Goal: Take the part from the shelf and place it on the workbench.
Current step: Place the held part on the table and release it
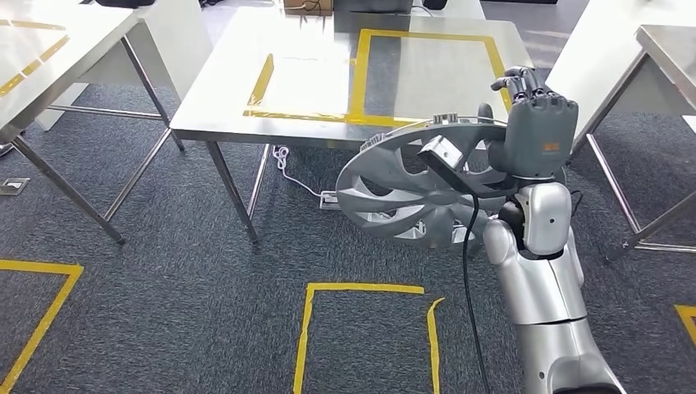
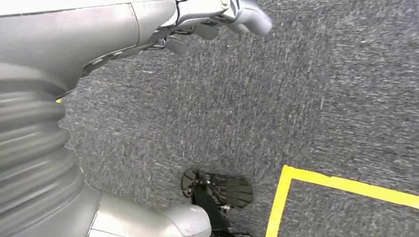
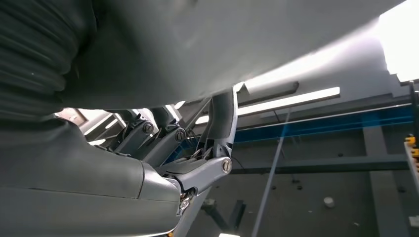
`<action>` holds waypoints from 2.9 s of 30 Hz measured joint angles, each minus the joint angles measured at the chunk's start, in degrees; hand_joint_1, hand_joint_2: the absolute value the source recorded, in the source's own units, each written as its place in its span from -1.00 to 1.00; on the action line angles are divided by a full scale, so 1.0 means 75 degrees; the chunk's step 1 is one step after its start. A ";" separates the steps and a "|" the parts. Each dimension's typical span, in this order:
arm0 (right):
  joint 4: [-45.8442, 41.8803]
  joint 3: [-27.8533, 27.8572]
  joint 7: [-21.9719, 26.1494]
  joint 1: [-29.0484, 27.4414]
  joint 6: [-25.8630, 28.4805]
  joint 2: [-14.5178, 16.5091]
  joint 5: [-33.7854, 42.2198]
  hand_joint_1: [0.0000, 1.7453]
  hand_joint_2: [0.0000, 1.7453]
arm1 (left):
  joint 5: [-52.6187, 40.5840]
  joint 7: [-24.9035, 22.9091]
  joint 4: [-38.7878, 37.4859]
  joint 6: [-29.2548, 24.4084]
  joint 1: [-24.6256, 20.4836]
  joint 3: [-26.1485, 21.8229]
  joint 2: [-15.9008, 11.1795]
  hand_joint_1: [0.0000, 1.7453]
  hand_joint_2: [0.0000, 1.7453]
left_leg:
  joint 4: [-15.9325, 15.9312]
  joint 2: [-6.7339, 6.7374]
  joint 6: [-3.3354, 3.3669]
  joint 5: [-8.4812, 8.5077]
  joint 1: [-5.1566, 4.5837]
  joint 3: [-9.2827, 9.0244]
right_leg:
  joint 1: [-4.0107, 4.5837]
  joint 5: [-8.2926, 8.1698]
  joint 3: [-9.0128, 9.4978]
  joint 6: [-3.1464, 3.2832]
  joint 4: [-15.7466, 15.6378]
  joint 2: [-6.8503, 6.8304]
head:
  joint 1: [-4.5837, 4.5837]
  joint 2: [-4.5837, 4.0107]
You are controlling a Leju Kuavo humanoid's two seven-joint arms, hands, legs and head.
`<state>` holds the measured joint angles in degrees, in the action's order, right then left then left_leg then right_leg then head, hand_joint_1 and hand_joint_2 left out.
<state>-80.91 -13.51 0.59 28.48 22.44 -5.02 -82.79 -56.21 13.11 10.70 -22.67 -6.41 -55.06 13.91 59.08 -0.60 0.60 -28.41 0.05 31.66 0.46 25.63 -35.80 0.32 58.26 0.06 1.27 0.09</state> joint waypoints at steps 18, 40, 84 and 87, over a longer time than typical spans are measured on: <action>-0.0048 0.0115 0.0095 -0.0002 -0.0047 0.0081 0.0039 1.00 1.00 | -0.0007 -0.0002 -0.0003 -0.0068 0.0027 0.0000 -0.0004 -1.00 1.00 | -0.0056 -0.0054 0.0046 0.0524 0.0049 0.0576 | -0.0100 0.0622 0.0785 -0.0078 0.0186 0.0355 | -0.0045 0.0002; -0.0131 0.0231 0.0138 0.0042 -0.0060 0.0155 -0.0102 1.00 1.00 | -0.0023 -0.0035 0.0002 -0.0058 -0.0039 0.0000 -0.0004 -1.00 1.00 | 0.2138 0.0131 -0.0253 -0.0805 0.0031 0.1346 | -0.0056 0.0130 0.0279 0.0205 0.0010 0.0022 | -0.0006 0.0000; 0.1550 -0.0490 0.0438 0.3100 -0.0452 0.1006 -0.0104 1.00 1.00 | 0.0122 0.0034 0.0003 0.0012 -0.0202 0.0006 0.0031 -1.00 1.00 | -0.0145 0.0076 0.0114 0.0526 0.0043 0.0555 | -0.0141 0.1170 -0.0641 -0.0233 0.1998 0.0037 | 0.0025 0.0001; 0.1743 -0.0615 0.0383 0.3317 -0.0583 0.1134 -0.0154 1.00 1.00 | 0.0125 0.0035 0.0001 0.0012 -0.0192 0.0006 0.0033 -1.00 1.00 | -0.0097 0.0041 0.0070 0.0350 0.0071 0.0378 | -0.0188 0.0562 -0.0810 -0.0265 0.1784 0.0021 | 0.0027 0.0000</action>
<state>-67.84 -18.12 3.46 53.36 18.06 3.48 -83.95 -55.28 13.38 10.71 -22.58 -7.85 -55.01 14.15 58.35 -0.29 1.13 -25.78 0.58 34.50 -0.95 29.84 -41.87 -1.67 71.64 0.22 1.47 0.09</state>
